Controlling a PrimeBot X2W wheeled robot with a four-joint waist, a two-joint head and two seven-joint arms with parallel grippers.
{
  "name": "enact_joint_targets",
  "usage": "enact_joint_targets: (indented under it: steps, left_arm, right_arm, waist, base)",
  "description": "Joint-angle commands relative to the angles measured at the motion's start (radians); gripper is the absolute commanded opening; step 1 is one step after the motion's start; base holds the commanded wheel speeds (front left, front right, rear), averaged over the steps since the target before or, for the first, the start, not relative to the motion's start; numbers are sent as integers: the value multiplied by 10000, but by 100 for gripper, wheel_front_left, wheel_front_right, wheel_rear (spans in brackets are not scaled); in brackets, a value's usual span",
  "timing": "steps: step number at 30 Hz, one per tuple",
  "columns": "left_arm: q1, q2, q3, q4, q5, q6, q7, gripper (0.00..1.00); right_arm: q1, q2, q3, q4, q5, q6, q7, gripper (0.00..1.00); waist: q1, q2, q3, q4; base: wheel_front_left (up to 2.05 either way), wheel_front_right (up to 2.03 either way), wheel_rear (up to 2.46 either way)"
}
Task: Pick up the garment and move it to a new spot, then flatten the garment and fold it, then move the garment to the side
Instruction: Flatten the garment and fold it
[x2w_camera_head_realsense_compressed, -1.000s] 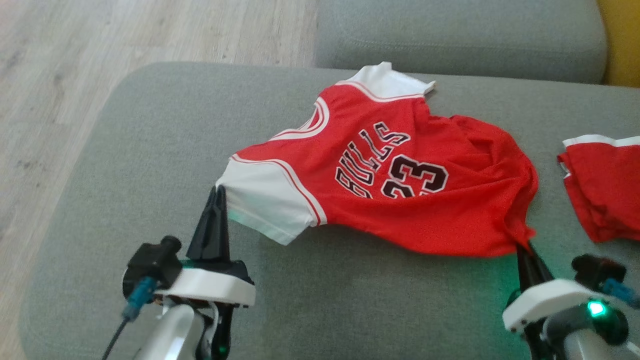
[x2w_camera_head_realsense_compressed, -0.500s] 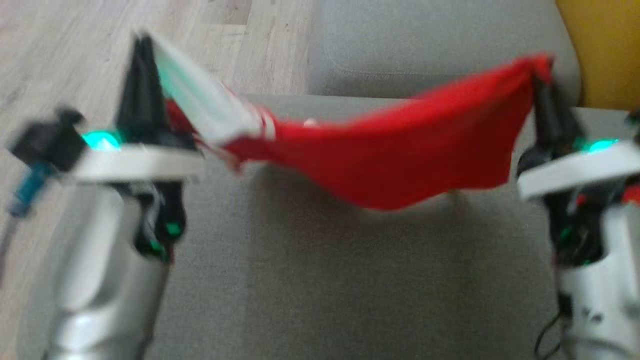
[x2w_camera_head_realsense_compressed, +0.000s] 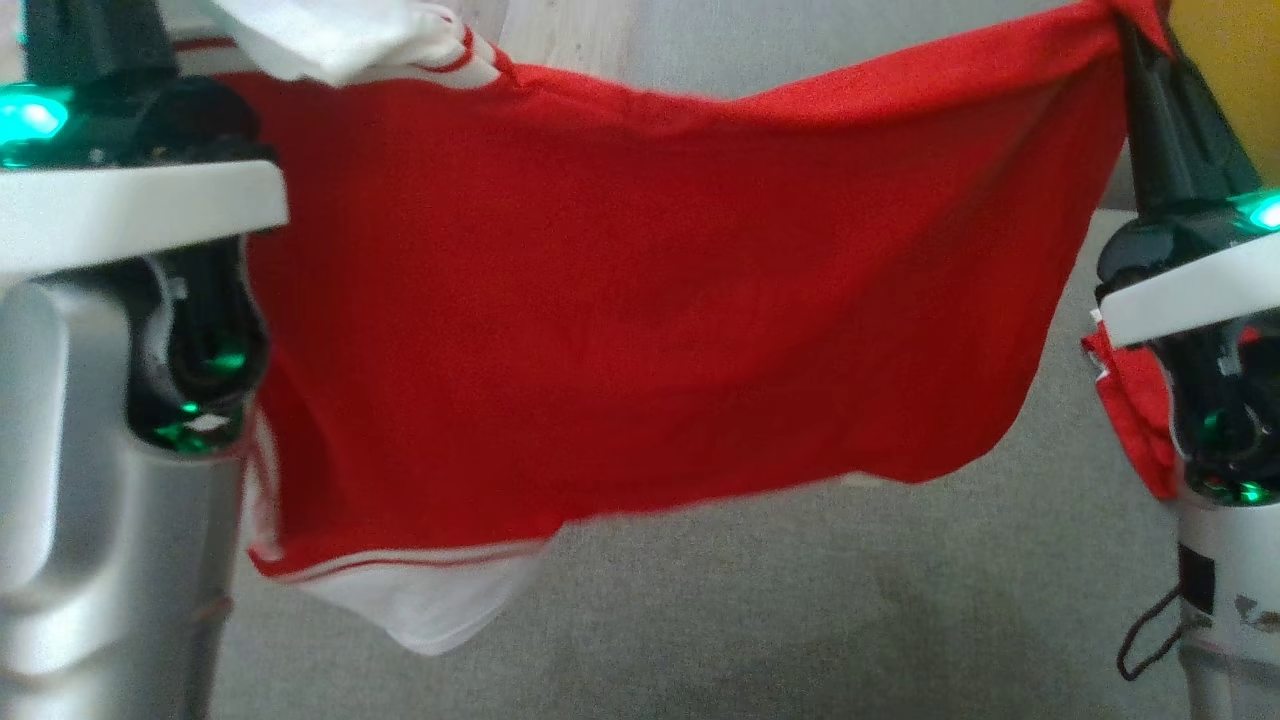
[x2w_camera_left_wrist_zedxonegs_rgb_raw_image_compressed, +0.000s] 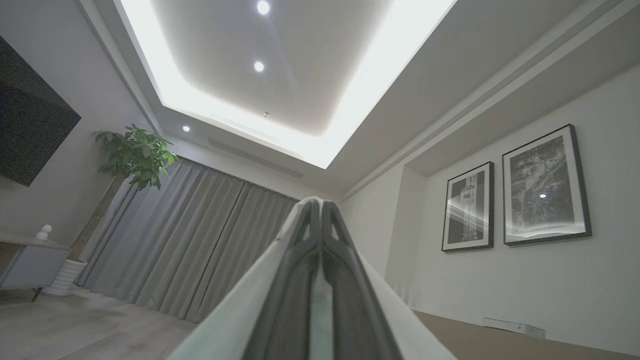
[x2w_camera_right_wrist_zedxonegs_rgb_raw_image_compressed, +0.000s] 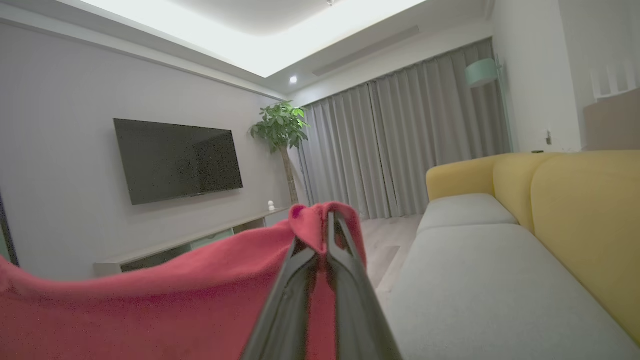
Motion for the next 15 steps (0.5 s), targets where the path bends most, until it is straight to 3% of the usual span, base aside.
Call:
enact_joint_targets:
  steps: [1, 4, 8, 11, 15]
  left_arm:
    - [-289, 461, 485, -251, 28, 58, 142, 0]
    - [-533, 723, 588, 66, -66, -20, 416, 0]
    - [-1768, 1164, 718, 1151, 67, -372, 410, 0]
    - [-3183, 1496, 614, 2710, 390, -823, 183, 0]
    - [-5442, 1765, 474, 4791, 889, -1284, -372, 0]
  right_arm:
    - [-288, -89, 50, -390, -114, 67, 138, 0]
    - [-726, -62, -84, -422, -255, 67, 458, 0]
    - [-2351, -707, 415, 137, -933, 67, 635, 0]
    - [-4044, -1089, 1117, 1365, -1164, 67, 359, 0]
    - [-6667, -927, 1461, 3757, -1575, 67, -750, 0]
  waist:
    - [1, 0, 231, -17]
    - [1, 0, 983, -113]
    - [1, 0, 2555, -271]
    - [1, 0, 3441, -459]
    - [1, 0, 4142, -712]
  base:
    - [0, 0, 0]
    - [0, 0, 0]
    - [0, 0, 0]
    - [0, 0, 0]
    - [0, 0, 0]
